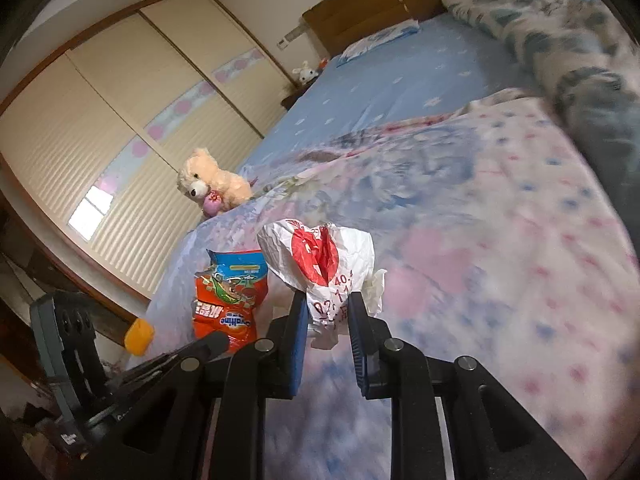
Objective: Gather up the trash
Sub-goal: 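Carry the chip bag and white plastic bag toward the bin with both tools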
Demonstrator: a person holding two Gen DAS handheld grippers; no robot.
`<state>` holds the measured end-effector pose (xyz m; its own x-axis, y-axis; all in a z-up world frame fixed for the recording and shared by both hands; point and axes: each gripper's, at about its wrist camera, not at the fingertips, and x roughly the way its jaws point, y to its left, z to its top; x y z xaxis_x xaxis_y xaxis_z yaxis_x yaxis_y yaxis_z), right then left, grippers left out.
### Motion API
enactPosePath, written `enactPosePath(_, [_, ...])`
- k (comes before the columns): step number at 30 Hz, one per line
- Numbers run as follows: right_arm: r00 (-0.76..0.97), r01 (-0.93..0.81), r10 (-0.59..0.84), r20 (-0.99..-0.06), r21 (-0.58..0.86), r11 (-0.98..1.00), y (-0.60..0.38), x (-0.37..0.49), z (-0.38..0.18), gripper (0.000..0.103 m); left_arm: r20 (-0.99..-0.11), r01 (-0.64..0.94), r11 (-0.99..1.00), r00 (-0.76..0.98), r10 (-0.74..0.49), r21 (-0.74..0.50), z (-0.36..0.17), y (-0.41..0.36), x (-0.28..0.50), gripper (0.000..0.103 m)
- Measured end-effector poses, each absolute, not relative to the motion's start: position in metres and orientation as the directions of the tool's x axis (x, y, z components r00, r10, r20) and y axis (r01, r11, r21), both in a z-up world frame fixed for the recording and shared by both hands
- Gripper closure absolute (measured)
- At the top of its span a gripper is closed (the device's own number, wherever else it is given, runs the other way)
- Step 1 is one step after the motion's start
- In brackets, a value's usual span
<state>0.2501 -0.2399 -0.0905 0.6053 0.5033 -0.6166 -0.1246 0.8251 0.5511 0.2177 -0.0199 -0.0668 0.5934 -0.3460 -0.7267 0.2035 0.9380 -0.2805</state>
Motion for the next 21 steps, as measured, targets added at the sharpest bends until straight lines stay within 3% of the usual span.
enactPosePath(19, [0.677,-0.09,0.349,-0.648,0.398,0.913,-0.266,0.141,-0.082,0.083,-0.738,0.283,0.93,0.572,-0.36,-0.234,-0.064,-0.06,0.141,0.102])
enactPosePath(21, [0.669,-0.09,0.336,-0.663,0.376,0.922,-0.262,0.138,-0.085,0.079,-0.741,0.279,0.932,0.571,-0.353,-0.23,-0.066,-0.059,0.139,0.102])
